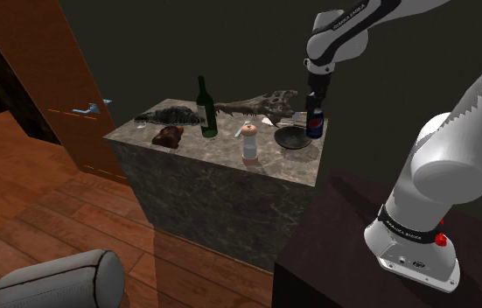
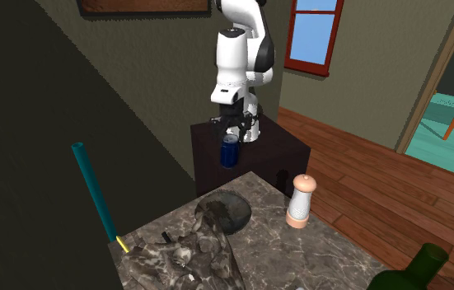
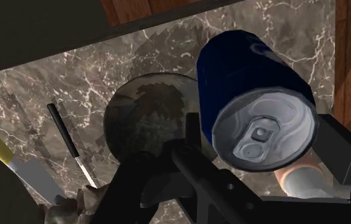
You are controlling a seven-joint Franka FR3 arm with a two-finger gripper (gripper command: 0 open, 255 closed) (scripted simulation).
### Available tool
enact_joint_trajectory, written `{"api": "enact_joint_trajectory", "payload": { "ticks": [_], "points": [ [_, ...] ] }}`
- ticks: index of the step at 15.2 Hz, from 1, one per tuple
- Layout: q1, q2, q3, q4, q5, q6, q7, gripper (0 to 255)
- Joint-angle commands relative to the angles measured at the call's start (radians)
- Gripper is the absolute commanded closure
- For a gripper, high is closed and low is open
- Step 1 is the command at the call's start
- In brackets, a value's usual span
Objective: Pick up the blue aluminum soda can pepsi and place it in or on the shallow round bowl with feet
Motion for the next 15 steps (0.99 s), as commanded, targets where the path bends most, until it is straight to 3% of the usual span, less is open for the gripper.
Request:
{"api": "enact_joint_trajectory", "payload": {
  "ticks": [1,6,10,15],
  "points": [
    [0.017,0.072,-0.020,0.080,0.046,-0.014,-0.039,255],
    [0.033,0.272,-0.049,0.317,0.185,-0.081,-0.141,255],
    [0.003,0.437,-0.049,0.529,0.293,-0.162,-0.213,255],
    [-0.008,0.474,-0.040,0.519,0.319,-0.122,-0.230,255]
  ]
}}
